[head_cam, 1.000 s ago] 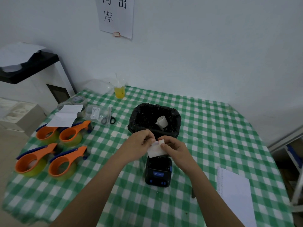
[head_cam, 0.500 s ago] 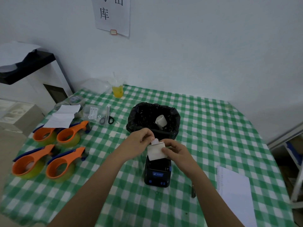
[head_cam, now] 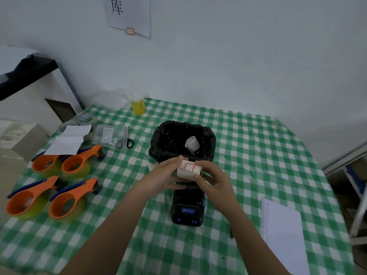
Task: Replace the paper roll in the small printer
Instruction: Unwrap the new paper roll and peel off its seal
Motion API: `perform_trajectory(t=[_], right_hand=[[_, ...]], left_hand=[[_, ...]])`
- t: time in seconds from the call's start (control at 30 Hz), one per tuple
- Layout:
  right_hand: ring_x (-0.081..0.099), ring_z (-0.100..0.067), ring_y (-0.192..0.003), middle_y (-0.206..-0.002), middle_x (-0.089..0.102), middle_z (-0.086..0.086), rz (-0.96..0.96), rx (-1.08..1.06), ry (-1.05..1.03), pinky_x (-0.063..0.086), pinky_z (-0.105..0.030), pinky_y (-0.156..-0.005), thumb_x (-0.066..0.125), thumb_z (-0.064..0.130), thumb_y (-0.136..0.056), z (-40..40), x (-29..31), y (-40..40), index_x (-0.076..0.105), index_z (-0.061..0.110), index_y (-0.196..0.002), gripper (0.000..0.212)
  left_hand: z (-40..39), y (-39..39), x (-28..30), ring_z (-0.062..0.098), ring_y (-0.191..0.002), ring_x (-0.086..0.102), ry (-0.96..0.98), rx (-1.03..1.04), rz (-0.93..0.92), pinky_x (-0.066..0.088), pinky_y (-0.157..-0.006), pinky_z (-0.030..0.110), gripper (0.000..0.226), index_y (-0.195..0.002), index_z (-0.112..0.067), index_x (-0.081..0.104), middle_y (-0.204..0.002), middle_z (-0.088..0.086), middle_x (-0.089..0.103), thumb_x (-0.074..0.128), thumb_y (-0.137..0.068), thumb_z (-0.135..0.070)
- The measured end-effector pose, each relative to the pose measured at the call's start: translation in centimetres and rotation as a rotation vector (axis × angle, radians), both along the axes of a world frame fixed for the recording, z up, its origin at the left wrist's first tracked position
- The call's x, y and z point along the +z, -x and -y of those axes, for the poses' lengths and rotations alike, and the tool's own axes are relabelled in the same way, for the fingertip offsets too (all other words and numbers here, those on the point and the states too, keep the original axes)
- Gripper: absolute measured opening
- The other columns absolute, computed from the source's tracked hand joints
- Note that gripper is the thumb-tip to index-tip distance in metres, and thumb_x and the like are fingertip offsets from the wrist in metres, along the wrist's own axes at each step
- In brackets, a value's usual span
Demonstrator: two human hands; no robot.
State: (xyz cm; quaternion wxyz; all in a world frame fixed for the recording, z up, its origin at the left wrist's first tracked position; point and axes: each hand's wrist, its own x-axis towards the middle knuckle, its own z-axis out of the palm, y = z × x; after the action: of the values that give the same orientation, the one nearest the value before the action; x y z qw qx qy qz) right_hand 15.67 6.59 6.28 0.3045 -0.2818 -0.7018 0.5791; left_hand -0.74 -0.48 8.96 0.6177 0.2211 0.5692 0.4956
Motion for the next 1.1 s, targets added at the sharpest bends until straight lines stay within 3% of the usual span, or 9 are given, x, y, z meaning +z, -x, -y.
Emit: perform_trajectory(t=[0.1,0.3,0.4,0.5,0.6,0.7,0.77,0.87,1.1], right_hand=[[0.059,-0.014,-0.111,-0.117,0.063,-0.004,0.011,0.005,-0.014,0.051,-0.025,-0.091,0.061,0.003,-0.086,-0.8,-0.1,0.0,0.062,0.019,-0.111,0.03],[0.057,-0.018,-0.117,-0.124,0.06,-0.006,-0.009,0.058,0.043,0.049,-0.04,-0.1,0.059,0.005,-0.085,-1.7,0.0,-0.1,0.059,0.014,-0.115,0.031],[0.05,-0.009,-0.121,-0.125,0.055,0.0,0.072,0.055,-0.013,0.042,-0.027,-0.103,0.05,0.01,-0.074,-2.3,0.8,-0.4,0.062,0.017,-0.109,0.037],[0.053,-0.003,-0.1,-0.104,0.056,0.006,0.143,-0.114,-0.186,0.042,-0.009,-0.084,0.057,0.005,-0.081,-2.7,1.8,0.1,0.066,0.02,-0.091,0.019],[0.052,-0.005,-0.085,-0.089,0.054,0.011,0.274,-0.179,-0.395,0.04,-0.006,-0.074,0.067,0.019,-0.083,-2.6,1.9,0.9,0.067,0.02,-0.086,0.003],[0.053,-0.009,-0.081,-0.092,0.055,0.008,0.282,-0.205,-0.498,0.045,-0.014,-0.073,0.066,0.021,-0.085,-2.2,1.5,1.4,0.065,0.014,-0.089,0.008],[0.055,-0.011,-0.081,-0.095,0.056,0.003,0.256,-0.213,-0.516,0.051,-0.025,-0.073,0.064,0.016,-0.086,-2.0,1.5,1.7,0.063,0.011,-0.09,0.007],[0.057,-0.014,-0.081,-0.098,0.056,0.001,0.243,-0.236,-0.476,0.053,-0.032,-0.071,0.062,0.014,-0.087,-1.8,1.6,2.0,0.061,0.01,-0.089,0.005],[0.056,-0.014,-0.08,-0.099,0.052,0.001,0.256,-0.218,-0.495,0.053,-0.033,-0.07,0.059,0.013,-0.088,-1.7,1.5,2.3,0.057,0.01,-0.088,0.004]], left_hand=[[-0.3,0.1,0.1,0.021,-0.091,0.071,-0.025,0.022,0.059,0.061,-0.075,0.033,0.029,-0.119,-0.016,0.058,-0.106,0.006,0.07,0.051,-0.092,-0.024],[-0.9,0.4,-0.1,0.025,-0.1,0.069,-0.091,0.055,0.023,0.058,-0.085,0.031,0.027,-0.114,-0.015,0.061,-0.109,0.011,0.07,0.054,-0.089,-0.009],[-1.0,0.1,-0.1,0.021,-0.098,0.068,-0.131,0.077,-0.065,0.059,-0.083,0.028,0.027,-0.109,-0.021,0.062,-0.108,0.007,0.068,0.057,-0.087,-0.008],[-1.2,-0.1,0.1,0.019,-0.101,0.067,-0.171,0.09,-0.159,0.059,-0.08,0.023,0.029,-0.111,-0.022,0.061,-0.115,0.008,0.065,0.06,-0.086,-0.008],[-1.3,-0.4,0.3,0.02,-0.103,0.066,-0.214,0.122,-0.272,0.058,-0.083,0.028,0.031,-0.112,-0.025,0.06,-0.118,0.007,0.064,0.063,-0.084,-0.011],[-1.3,-0.8,0.4,0.023,-0.1,0.067,-0.253,0.165,-0.372,0.056,-0.09,0.042,0.03,-0.103,-0.035,0.061,-0.114,0.003,0.065,0.065,-0.083,-0.013],[-1.2,-1.1,0.6,0.022,-0.096,0.068,-0.269,0.19,-0.435,0.056,-0.089,0.042,0.03,-0.105,-0.034,0.06,-0.108,-0.002,0.065,0.064,-0.084,-0.013],[-1.2,-1.3,0.7,0.015,-0.089,0.069,-0.287,0.201,-0.519,0.058,-0.084,0.038,0.032,-0.11,-0.03,0.058,-0.102,-0.01,0.065,0.064,-0.084,-0.013],[-1.0,-1.2,1.1,-0.003,-0.078,0.067,-0.336,0.194,-0.586,0.058,-0.073,0.018,0.033,-0.095,-0.045,0.057,-0.099,-0.018,0.062,0.066,-0.082,-0.016]])
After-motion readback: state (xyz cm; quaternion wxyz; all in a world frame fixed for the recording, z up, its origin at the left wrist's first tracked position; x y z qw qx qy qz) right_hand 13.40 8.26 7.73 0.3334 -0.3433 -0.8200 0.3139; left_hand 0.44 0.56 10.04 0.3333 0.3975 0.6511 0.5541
